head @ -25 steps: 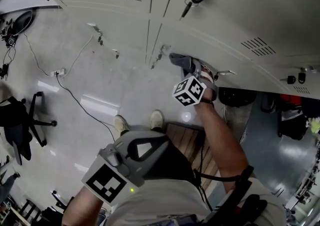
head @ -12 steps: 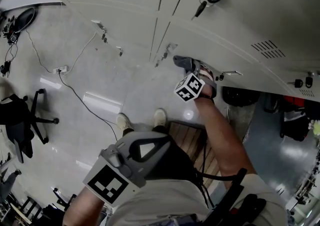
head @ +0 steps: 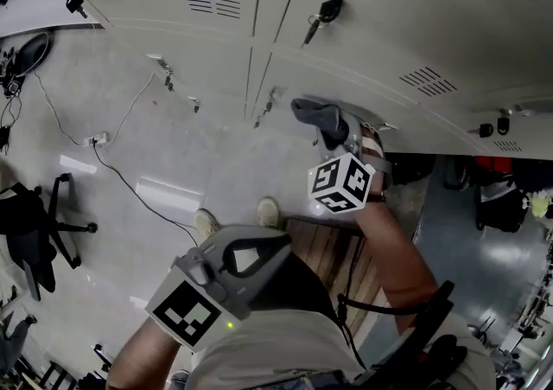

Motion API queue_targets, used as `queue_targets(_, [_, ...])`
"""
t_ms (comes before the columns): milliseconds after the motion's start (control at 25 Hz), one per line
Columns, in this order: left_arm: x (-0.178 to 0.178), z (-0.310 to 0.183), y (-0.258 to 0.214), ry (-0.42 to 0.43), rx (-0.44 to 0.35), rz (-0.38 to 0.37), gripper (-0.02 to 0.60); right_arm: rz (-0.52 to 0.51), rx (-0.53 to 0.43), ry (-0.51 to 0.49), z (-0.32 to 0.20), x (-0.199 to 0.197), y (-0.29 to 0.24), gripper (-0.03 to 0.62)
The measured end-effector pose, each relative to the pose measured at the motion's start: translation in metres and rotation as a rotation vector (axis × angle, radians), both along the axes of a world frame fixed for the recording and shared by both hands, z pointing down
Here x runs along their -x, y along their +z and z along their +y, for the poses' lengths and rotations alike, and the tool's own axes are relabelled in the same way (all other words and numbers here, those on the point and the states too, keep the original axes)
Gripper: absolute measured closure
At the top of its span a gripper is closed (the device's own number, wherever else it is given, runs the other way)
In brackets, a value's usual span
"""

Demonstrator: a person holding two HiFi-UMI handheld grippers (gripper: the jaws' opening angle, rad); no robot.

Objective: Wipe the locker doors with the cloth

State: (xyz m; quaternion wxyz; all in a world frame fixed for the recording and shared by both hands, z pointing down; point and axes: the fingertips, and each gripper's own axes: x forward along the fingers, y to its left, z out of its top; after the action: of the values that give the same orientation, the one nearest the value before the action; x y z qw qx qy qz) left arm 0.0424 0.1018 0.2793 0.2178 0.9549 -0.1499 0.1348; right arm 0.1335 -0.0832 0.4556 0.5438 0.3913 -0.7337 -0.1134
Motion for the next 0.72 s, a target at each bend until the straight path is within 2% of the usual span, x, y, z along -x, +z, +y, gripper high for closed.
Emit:
queue_targets(160, [-0.001, 0.004, -0.002, 0.01, -0.003, 0.004, 0.578, -0.038, -0.134, -0.026, -0.005, 0.013, -0.085, 0.447])
queue_targets(320, [-0.002, 0.008, -0.003, 0.013, -0.001, 0.009, 0.578, -0.059, -0.201, -0.028, -0.01, 0.023, -0.128, 0.447])
queue_targets(600, [0.002, 0.007, -0.001, -0.003, -0.004, 0.0, 0.578, -0.017, -0.197, 0.0, -0.026, 0.012, -0.102, 0.447])
queue_targets(720, [0.002, 0.009, 0.0, -0.01, 0.004, 0.0, 0.578, 0.023, -0.225, 0.004, -0.031, 0.012, -0.087, 0.447])
